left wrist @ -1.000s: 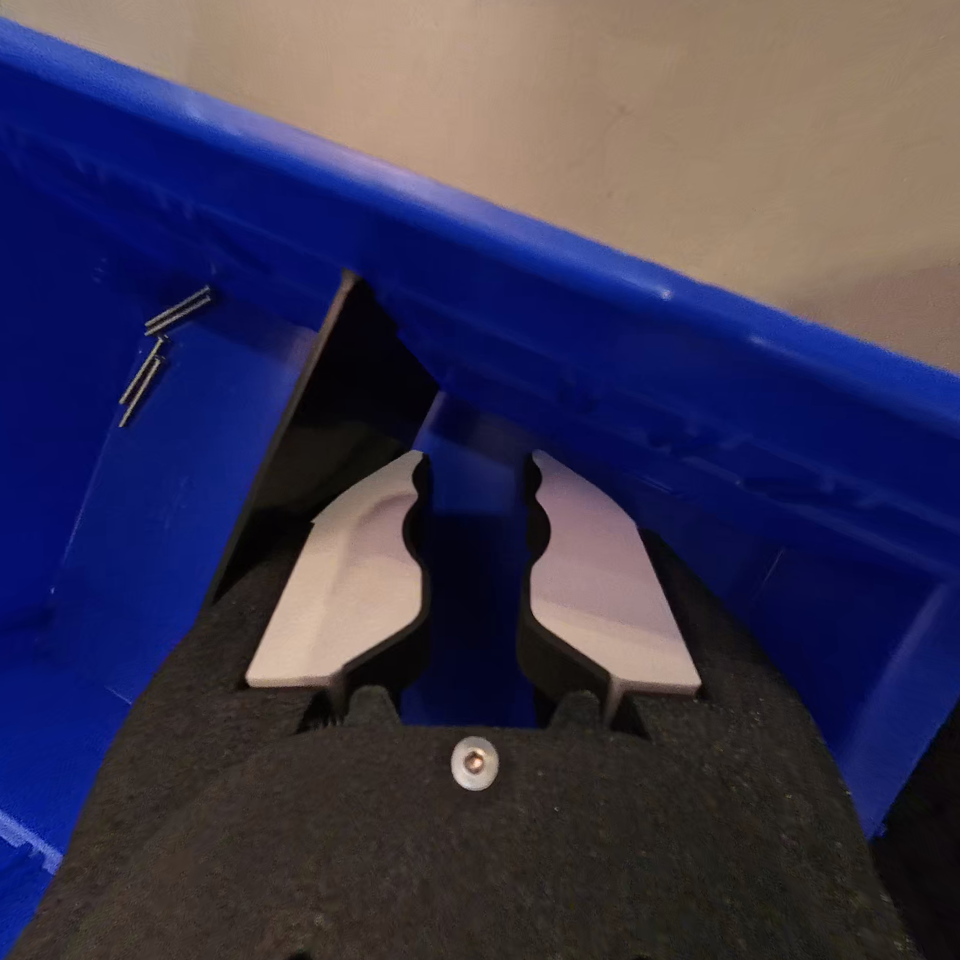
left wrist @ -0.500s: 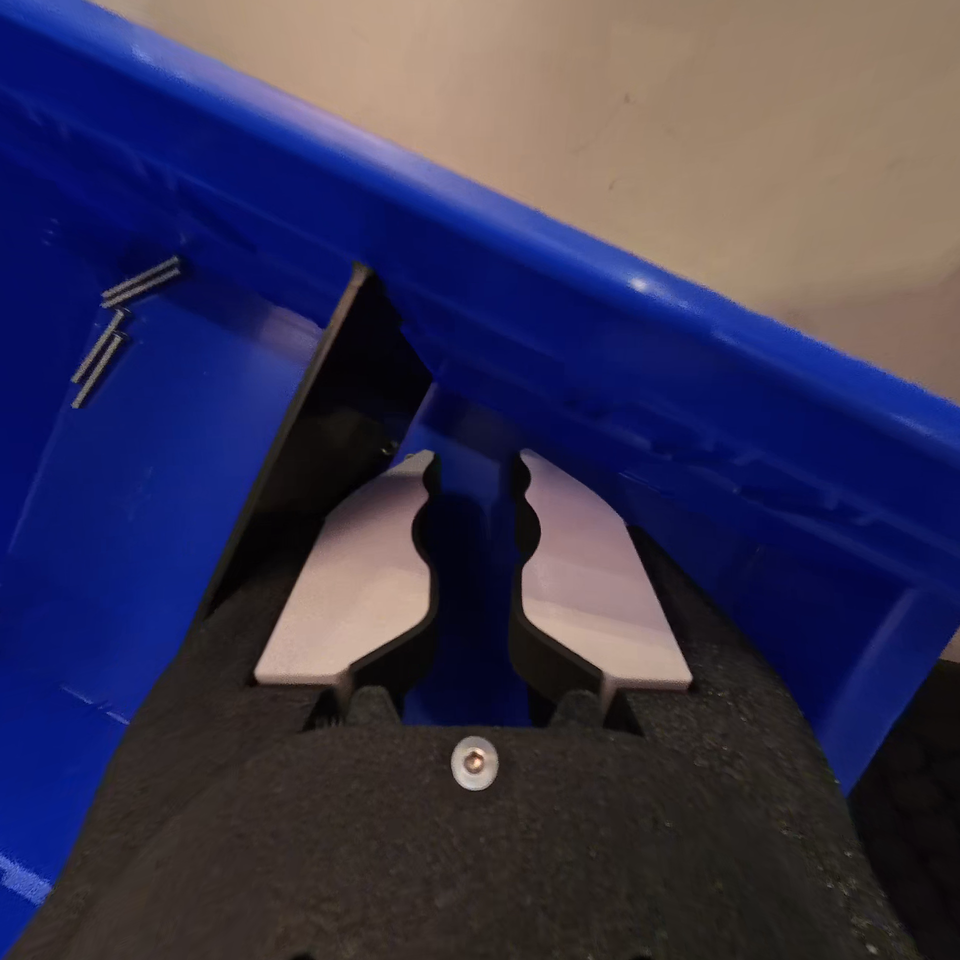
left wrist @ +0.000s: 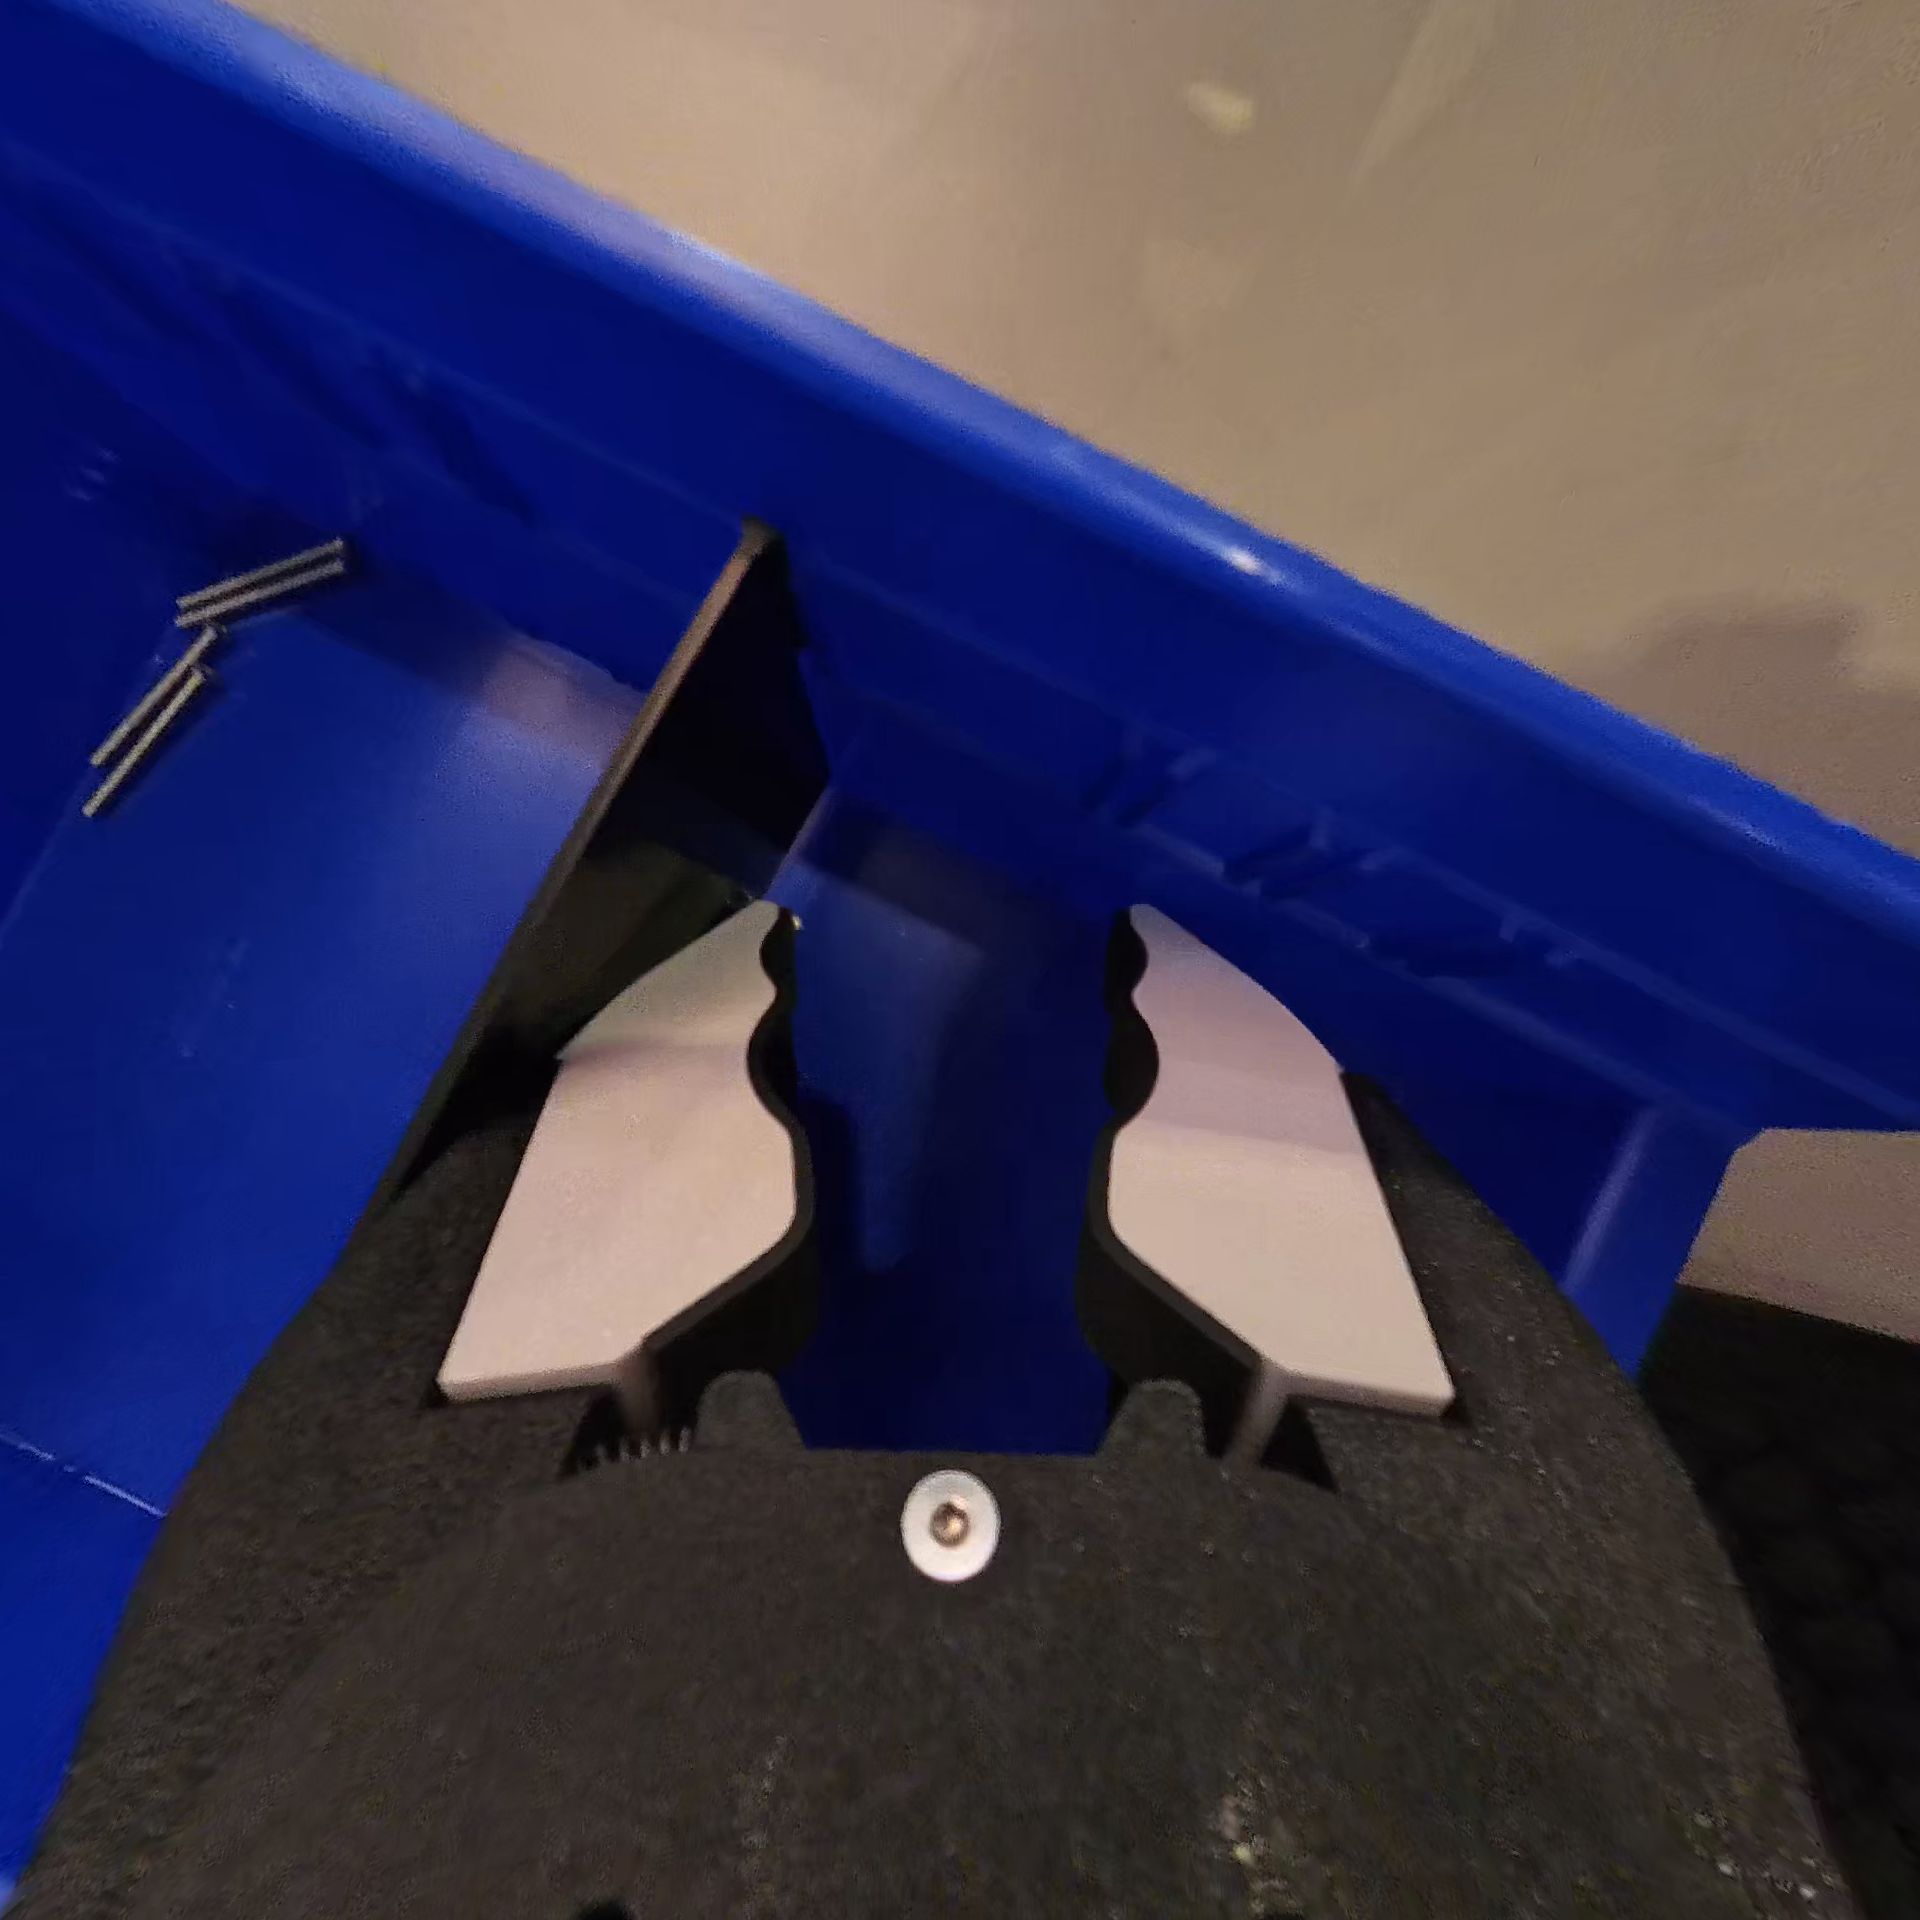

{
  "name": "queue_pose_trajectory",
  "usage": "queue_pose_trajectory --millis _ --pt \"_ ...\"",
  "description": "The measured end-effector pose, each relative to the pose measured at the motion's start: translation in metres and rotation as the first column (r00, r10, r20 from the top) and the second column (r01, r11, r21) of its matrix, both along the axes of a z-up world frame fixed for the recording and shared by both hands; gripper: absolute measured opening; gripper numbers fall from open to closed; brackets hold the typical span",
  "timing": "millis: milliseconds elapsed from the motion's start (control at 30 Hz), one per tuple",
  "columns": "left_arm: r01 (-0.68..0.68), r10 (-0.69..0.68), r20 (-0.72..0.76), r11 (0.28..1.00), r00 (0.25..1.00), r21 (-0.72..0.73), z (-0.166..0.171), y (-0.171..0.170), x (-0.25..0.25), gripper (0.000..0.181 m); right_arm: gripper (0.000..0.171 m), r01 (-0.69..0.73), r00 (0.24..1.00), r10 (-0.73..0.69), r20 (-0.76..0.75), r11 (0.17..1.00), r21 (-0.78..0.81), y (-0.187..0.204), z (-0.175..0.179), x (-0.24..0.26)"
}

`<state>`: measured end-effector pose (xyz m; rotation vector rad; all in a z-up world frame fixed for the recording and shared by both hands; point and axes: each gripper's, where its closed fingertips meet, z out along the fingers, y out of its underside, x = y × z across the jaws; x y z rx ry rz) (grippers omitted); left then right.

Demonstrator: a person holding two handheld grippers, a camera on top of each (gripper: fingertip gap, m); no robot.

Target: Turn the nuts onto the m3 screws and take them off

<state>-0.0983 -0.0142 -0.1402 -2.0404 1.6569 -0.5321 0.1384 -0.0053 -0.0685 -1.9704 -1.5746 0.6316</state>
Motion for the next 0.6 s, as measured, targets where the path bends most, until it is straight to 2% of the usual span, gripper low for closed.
queue_pose_trajectory --millis 200,400,600 --pt "0.077 -0.076 0.033 0.997 0.997 -0.019 0.0019 -0.0046 0.0012 0.064 0.059 -0.002 1.000 0.002 0.000 1.000 -0.008 -0.0009 -0.0006 -0.0004" --pt "0.069 -0.066 0.047 0.995 0.997 -0.070 -0.0008 -0.0035 -0.0005 0.061 0.059 -0.009 1.000 0.009 -0.008 1.000 -0.010 -0.0021 0.0003 -0.0019" --pt "0.064 -0.062 0.044 0.996 0.997 -0.059 -0.0056 -0.0062 -0.0005 0.079 0.059 -0.014 1.000 0.014 0.002 1.000 -0.018 -0.0031 -0.0027 -0.0027"
